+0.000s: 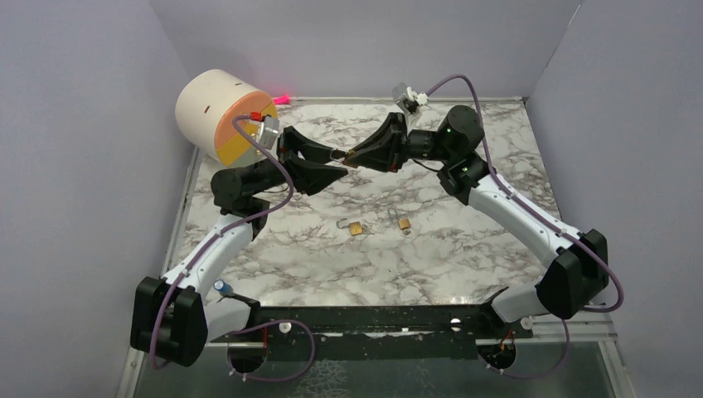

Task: Lock with the key
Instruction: Pick up the lock from the center of the board.

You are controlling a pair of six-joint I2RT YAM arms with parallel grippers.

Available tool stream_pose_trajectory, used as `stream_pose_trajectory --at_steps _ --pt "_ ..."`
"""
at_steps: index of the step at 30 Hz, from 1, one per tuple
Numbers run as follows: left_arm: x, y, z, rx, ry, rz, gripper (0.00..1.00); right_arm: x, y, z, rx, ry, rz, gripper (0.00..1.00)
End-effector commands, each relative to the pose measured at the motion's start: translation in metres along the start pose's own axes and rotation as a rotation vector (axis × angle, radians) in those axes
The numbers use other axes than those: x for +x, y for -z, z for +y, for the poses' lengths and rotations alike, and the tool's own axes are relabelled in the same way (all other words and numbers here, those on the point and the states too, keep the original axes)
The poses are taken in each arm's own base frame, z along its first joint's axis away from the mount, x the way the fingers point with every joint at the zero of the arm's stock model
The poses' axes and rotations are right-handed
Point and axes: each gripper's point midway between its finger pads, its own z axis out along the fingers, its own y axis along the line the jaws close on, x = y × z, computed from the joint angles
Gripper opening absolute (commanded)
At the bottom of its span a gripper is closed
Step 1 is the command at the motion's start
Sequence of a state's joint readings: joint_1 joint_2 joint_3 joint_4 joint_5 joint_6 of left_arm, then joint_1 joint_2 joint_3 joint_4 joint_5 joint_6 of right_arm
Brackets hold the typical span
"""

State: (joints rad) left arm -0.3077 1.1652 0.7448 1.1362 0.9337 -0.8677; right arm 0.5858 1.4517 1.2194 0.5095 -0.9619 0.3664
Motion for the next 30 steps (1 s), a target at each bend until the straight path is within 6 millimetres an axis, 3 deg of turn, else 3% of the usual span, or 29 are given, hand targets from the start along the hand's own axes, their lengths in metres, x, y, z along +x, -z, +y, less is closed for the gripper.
stream_pose_trajectory --at_steps 1,7,11,18,25,30 --pt "0.004 0.003 -0.029 0.139 -0.061 0.12 0.55 0.013 0.014 0.018 0.012 -0.058 0.129 0.01" --pt "0.005 0.01 -0.033 0.15 -0.093 0.186 0.55 0.023 0.025 0.025 0.04 -0.115 0.219 0.01" --pt "0.007 0.013 -0.034 0.164 -0.077 0.221 0.39 0.026 0.027 0.026 0.052 -0.123 0.234 0.01" --pt "0.015 0.016 -0.036 0.182 -0.044 0.257 0.34 0.027 0.027 0.029 0.035 -0.128 0.241 0.01" --pt "0.026 0.018 -0.024 0.152 -0.014 0.274 0.53 0.025 0.028 0.031 0.026 -0.124 0.243 0.01" --pt "0.024 0.02 -0.007 0.082 -0.033 0.249 0.58 0.024 0.028 0.042 -0.035 -0.13 0.252 0.01"
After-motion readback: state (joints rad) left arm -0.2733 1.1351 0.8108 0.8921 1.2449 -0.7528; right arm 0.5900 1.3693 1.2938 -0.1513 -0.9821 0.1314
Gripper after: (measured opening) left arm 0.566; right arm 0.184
